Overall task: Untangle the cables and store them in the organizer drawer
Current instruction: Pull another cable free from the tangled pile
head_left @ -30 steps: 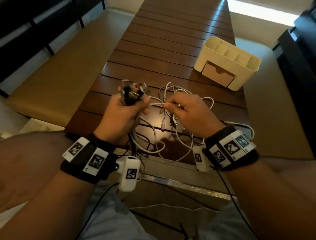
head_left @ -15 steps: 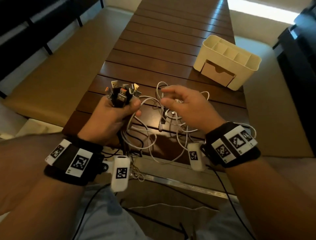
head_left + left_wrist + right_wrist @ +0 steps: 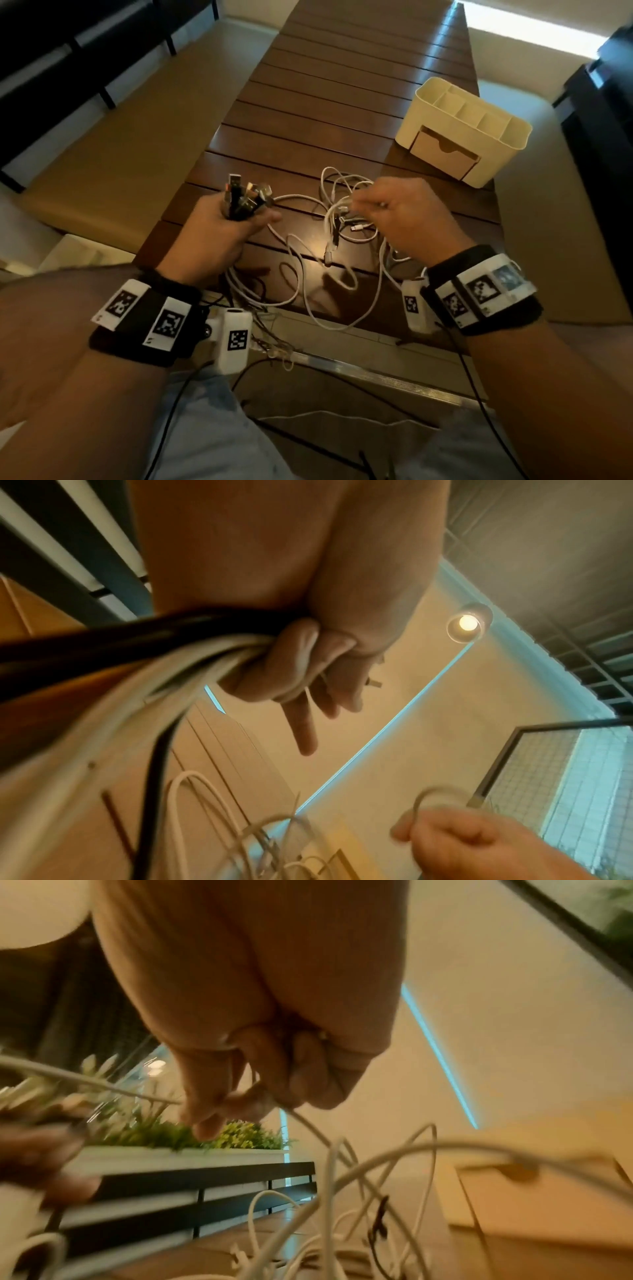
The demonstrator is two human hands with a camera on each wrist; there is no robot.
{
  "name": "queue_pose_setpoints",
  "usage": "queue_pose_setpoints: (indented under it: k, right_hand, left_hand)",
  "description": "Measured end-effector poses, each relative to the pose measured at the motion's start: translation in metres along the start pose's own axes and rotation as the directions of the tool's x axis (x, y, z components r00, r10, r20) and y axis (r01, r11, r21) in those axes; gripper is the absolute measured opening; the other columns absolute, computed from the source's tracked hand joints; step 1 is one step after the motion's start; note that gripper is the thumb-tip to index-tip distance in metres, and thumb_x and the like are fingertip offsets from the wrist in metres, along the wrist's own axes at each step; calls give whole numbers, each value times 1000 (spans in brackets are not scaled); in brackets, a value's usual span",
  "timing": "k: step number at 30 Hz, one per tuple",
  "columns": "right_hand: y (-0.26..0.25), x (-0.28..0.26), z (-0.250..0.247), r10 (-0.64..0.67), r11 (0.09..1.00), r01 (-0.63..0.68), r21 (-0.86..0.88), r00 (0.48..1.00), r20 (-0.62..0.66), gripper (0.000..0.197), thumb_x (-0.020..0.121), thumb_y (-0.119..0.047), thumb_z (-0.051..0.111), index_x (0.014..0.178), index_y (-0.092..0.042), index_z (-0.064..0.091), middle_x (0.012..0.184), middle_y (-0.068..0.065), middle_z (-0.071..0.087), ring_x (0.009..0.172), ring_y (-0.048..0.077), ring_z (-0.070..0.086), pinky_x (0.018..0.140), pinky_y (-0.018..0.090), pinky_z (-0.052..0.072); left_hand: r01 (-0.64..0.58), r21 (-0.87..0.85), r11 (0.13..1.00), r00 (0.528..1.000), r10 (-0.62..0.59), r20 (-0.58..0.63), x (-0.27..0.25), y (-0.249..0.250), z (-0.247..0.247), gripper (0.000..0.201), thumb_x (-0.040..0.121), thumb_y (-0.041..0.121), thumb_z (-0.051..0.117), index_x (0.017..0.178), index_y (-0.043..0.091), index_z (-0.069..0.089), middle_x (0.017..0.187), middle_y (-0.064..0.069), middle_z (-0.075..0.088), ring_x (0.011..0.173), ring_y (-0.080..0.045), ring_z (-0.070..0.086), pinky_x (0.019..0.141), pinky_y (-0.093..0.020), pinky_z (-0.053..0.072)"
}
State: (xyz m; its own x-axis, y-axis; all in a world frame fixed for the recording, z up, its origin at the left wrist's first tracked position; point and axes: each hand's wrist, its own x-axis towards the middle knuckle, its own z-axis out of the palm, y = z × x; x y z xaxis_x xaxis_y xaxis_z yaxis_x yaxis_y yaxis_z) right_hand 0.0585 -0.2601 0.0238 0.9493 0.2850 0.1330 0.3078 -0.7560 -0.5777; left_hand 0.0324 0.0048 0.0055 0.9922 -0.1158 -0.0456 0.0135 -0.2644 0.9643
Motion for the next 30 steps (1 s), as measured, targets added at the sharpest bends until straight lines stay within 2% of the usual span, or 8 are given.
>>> queue_pose_setpoints:
  k: [3,7,10,13,19,22,27,30]
  right_hand:
    - [-9,-2,16,-152,945,198,-261,971,186,24,97,-37,57,107,-26,76,95,-4,68,90,16,62,79,44,53]
    - [-18,-2,31,-255,923,277,-267,960,115,33,98,-43,51,103,-22,75,91,-4,67,83,16,61,70,38,52]
    - [-16,-3,28,-236,942,235,-241,971,25,32,98,-41,50,99,-19,74,89,-5,68,82,14,62,71,42,54]
    - [-16,-3,23,-197,966,189,-174,980,-31,23,98,-37,56,96,-21,73,84,-12,62,79,8,56,71,37,51]
    - [-3,-6,16,53,998,-52,-18,998,23,25,101,-36,52,99,-19,69,82,-7,64,75,10,61,71,36,54]
    - [8,-3,9,105,994,-105,-7,993,-57,23,101,-33,52,101,-17,68,88,-5,64,80,12,60,69,31,51]
    - [14,2,-8,22,999,-14,36,974,-228,13,96,-23,61,104,-20,73,93,-5,63,87,11,58,78,25,45]
    - [12,0,-12,-64,993,62,-103,998,-10,19,98,-28,59,108,-21,74,94,-6,60,89,11,56,78,27,46]
  left_hand:
    - [42,-109,993,997,-48,-53,3,9,9,27,99,18,57,109,-4,70,42,15,47,37,-1,31,40,-17,28]
    - [-9,-11,1000,995,10,100,-6,24,31,17,95,18,63,98,4,71,61,12,68,52,5,56,52,-7,40]
    - [-28,64,998,987,17,161,-7,24,35,11,94,14,65,96,4,71,82,-2,74,60,6,63,57,-5,43]
    - [-14,0,1000,992,14,128,-7,24,32,6,95,6,63,90,6,68,71,1,67,46,4,53,48,-8,39]
    - [-6,-373,928,991,-45,-129,1,17,-4,13,88,19,67,77,25,70,62,7,61,53,-8,50,45,-20,39]
    - [53,-422,905,995,-84,-56,0,8,-8,4,83,22,69,80,20,68,62,3,57,49,-8,46,41,-19,37]
    - [155,-2,988,972,-152,180,-5,4,7,14,94,17,64,89,7,72,69,2,72,57,-15,63,60,-27,51]
    - [120,65,991,981,-109,-158,4,-1,10,18,96,19,65,101,2,70,66,8,69,55,-1,57,51,-15,43]
